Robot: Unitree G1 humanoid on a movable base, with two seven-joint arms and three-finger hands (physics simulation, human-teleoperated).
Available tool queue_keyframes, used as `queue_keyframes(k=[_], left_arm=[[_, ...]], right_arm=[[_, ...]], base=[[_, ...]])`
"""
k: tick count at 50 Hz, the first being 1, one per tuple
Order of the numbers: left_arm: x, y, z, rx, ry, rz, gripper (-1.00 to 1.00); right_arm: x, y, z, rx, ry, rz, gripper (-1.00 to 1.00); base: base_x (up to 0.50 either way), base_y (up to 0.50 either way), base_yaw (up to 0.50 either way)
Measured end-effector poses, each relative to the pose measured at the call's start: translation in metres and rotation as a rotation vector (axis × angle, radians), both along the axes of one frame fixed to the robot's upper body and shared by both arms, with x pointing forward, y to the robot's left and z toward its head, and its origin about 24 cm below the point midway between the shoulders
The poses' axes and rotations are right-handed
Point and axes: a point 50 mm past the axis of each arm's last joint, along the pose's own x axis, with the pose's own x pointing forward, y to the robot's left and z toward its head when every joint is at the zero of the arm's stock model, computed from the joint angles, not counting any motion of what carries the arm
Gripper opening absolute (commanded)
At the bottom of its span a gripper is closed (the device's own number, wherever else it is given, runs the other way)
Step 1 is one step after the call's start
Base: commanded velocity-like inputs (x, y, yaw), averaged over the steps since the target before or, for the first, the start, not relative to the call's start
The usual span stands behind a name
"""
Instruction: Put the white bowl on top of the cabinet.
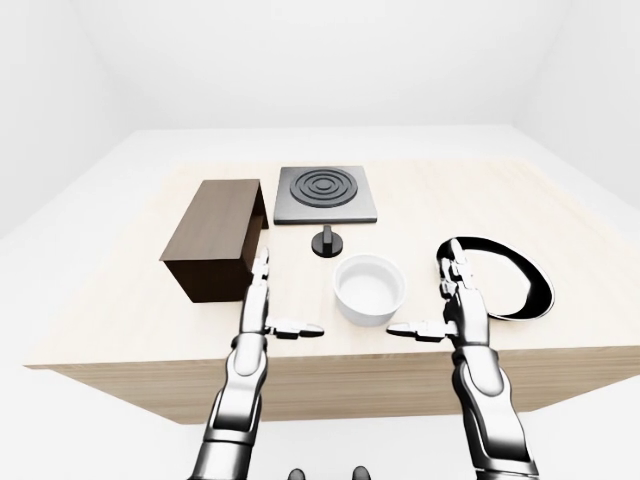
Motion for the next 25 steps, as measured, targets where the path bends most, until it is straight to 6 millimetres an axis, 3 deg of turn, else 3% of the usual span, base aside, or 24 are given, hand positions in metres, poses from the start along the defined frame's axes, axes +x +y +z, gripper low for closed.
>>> queue_keyframes(k=[11, 25], left_arm=[[0.008, -0.022, 0.017, 0.151, -0.077, 0.003, 1.0], [0.008, -0.064, 0.049, 0.346, -0.266, -0.039, 1.0]], right_arm=[[-0.002, -0.007, 0.007, 0.004, -0.014, -0.013, 1.0], [-0.003, -0.016, 0.014, 0.007, -0.029, -0.026, 1.0]], base=[[0.0, 0.0, 0.0], [0.0, 0.0, 0.0]])
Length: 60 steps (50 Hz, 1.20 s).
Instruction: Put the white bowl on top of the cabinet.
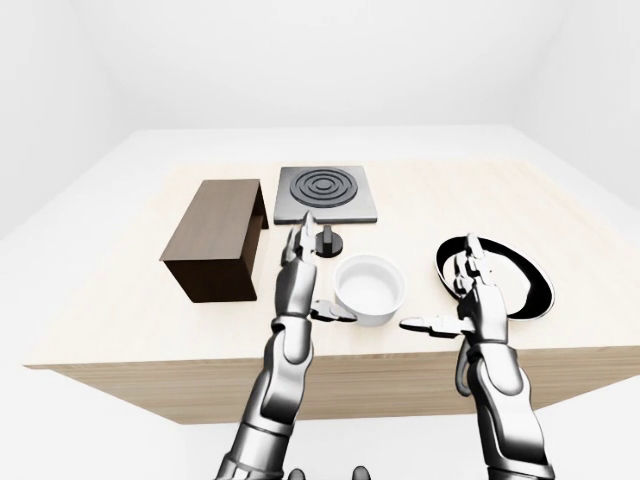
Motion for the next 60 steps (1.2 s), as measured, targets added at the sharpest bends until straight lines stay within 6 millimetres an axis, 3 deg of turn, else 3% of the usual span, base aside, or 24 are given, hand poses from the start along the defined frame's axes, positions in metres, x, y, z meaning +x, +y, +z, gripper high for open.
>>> queue_keyframes(k=[9, 30, 44, 60], left_arm=[[-0.006, -0.03, 0.016, 0.138, -0.088, -0.079, 1.0], [-0.024, -0.081, 0.027, 0.478, -0.155, -0.239, 1.0], [-0.026, -0.099, 0.024, 0.632, -0.142, -0.287, 1.0], [-0.021, -0.104, 0.014, 0.74, -0.086, -0.316, 1.0]], right_arm=[[0.001, -0.005, 0.003, -0.004, -0.006, -0.006, 1.0], [0.001, -0.015, 0.01, 0.005, -0.018, -0.023, 1.0], [0.001, -0.021, 0.015, 0.011, -0.038, -0.039, 1.0], [0.001, -0.023, 0.017, 0.015, -0.048, -0.048, 1.0]], base=[[0.0, 0.0, 0.0], [0.0, 0.0, 0.0], [0.0, 0.0, 0.0], [0.0, 0.0, 0.0]])
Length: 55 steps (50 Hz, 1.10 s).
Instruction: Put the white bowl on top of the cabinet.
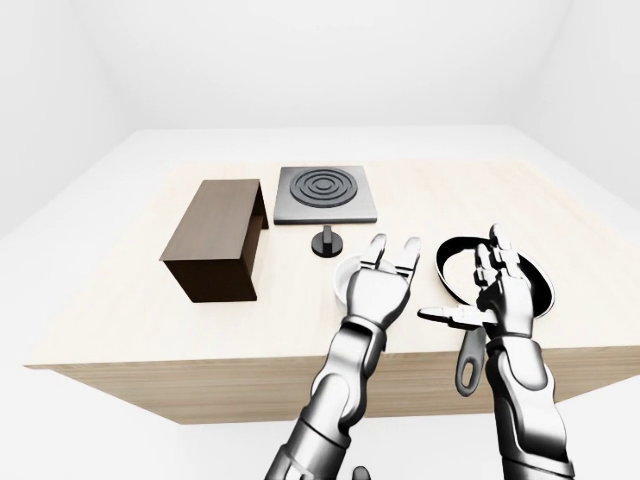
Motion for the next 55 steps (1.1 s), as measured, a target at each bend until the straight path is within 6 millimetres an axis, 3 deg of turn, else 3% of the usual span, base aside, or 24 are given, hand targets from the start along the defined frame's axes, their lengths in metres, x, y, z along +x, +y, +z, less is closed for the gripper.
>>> queue_keyframes(k=[30, 55], left_arm=[[0.032, 0.01, -0.014, 0.066, 0.043, 0.049, 1.0], [0.041, 0.014, -0.038, 0.1, 0.11, 0.061, 1.0]], right_arm=[[-0.002, 0.003, -0.003, -0.008, 0.014, 0.006, 1.0], [-0.001, 0.001, -0.002, -0.006, 0.008, 0.001, 1.0]], base=[[0.0, 0.0, 0.0], [0.0, 0.0, 0.0]])
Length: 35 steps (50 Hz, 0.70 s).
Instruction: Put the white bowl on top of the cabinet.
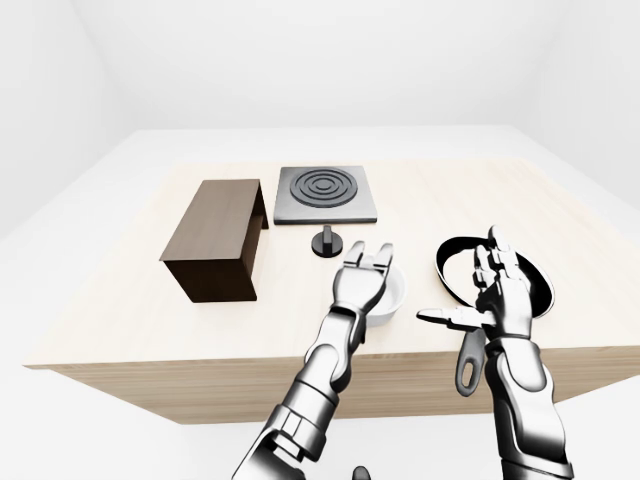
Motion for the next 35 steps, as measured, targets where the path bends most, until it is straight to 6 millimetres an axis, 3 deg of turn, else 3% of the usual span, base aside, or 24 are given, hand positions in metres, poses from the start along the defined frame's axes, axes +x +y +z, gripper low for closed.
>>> queue_keyframes(k=[35], left_arm=[[0.007, 0.004, -0.023, -0.007, 0.073, 0.025, 1.0]], right_arm=[[0.0, 0.0, 0.0, -0.002, 0.0, 0.001, 1.0]], base=[[0.0, 0.0, 0.0]])
